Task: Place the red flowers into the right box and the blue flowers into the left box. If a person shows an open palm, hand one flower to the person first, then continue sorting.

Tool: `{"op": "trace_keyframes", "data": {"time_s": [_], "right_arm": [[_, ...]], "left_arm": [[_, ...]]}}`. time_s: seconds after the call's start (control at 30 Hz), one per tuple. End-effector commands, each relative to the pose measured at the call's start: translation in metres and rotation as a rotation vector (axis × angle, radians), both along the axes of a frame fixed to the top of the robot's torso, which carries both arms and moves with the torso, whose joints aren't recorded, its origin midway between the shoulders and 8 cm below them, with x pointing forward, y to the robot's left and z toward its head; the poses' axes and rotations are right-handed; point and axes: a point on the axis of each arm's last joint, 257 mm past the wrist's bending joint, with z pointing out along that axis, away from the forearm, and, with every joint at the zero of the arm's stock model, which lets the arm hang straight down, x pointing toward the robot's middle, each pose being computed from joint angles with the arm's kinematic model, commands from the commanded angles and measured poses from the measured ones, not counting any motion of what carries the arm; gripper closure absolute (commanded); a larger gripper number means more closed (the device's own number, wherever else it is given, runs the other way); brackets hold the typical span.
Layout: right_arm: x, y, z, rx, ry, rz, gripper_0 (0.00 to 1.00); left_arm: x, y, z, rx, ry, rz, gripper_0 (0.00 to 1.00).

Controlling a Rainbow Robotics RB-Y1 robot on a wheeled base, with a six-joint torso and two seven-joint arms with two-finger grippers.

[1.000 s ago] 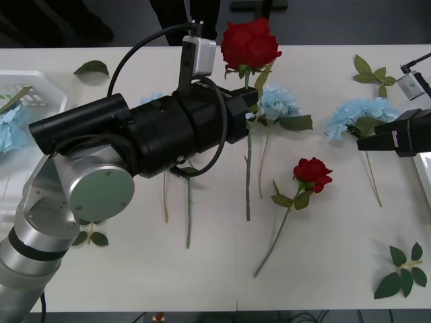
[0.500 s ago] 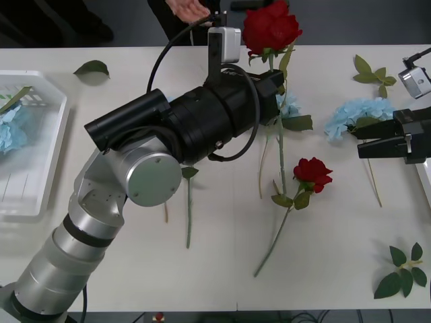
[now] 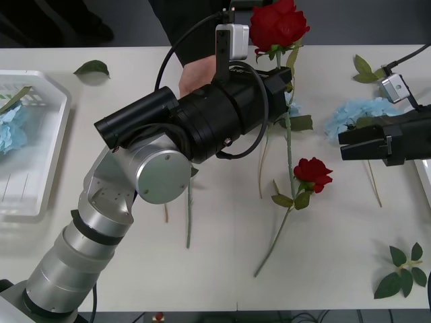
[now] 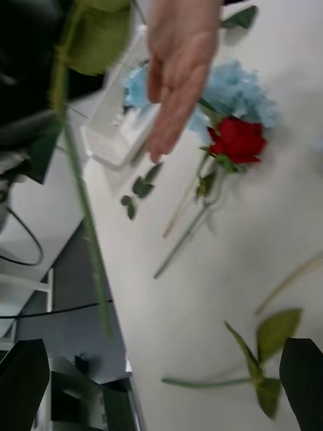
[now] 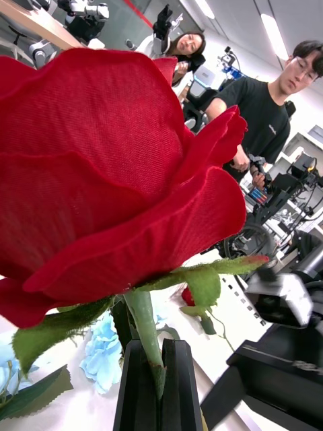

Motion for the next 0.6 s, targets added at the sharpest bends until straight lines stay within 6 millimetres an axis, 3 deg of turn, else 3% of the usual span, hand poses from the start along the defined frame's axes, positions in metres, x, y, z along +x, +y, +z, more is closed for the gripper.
{"op": "trace_keyframes", "data": {"time_s": [0.03,0.3,0.6], "right_arm": [[0.024,-0.037,-0.011,-0.122,-0.008,-0.144,0.0],[0.069,-0.097,-0.037,-0.346,0.001,-0.417,0.0],[0.092,-0.151,-0.055,-0.596,0.067,-0.703,0.0]], "left_arm": [[-0.006,-0.005,0.024,-0.012,-0.064,-0.013,1.0],[-0.007,-0.005,0.024,-0.016,-0.059,-0.017,1.0],[-0.007,-0.006,0.024,-0.019,-0.056,-0.019,1.0]]}}
